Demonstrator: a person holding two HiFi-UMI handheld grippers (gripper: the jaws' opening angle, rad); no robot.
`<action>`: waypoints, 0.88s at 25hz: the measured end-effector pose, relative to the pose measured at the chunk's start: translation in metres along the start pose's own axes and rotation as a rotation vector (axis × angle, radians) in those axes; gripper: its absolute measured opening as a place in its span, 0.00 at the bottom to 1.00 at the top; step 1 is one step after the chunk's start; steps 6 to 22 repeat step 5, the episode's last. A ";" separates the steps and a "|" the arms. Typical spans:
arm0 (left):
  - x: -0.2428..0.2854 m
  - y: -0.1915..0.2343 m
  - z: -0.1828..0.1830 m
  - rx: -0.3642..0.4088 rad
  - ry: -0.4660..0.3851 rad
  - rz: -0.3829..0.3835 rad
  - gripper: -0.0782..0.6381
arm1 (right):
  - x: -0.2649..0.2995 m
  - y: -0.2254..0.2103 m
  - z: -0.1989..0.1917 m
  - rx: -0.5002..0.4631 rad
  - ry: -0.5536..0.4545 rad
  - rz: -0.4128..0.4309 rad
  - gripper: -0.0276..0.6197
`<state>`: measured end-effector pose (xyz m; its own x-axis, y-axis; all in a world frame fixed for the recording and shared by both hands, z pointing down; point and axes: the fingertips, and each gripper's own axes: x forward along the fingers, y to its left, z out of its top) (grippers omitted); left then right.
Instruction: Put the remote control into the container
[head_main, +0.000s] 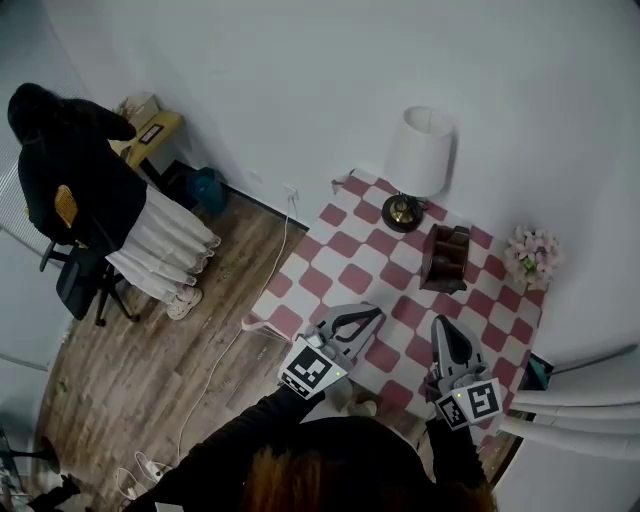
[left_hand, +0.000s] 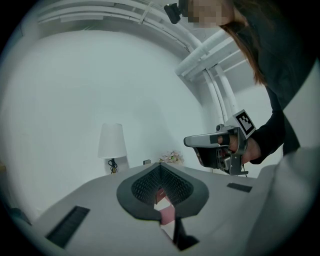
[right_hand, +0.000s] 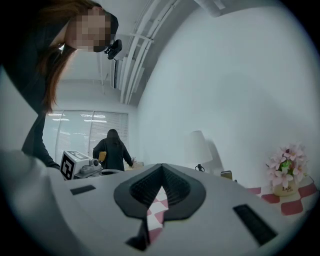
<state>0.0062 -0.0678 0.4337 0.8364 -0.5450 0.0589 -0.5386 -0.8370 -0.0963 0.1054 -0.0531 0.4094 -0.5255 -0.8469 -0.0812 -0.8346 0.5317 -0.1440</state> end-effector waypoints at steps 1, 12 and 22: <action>-0.001 0.001 0.001 0.004 -0.001 0.000 0.12 | 0.002 0.001 0.001 -0.001 -0.004 0.002 0.07; -0.002 0.008 0.008 0.019 -0.006 0.013 0.12 | 0.012 0.005 0.007 -0.006 -0.017 0.020 0.07; -0.002 0.008 0.008 0.019 -0.006 0.013 0.12 | 0.012 0.005 0.007 -0.006 -0.017 0.020 0.07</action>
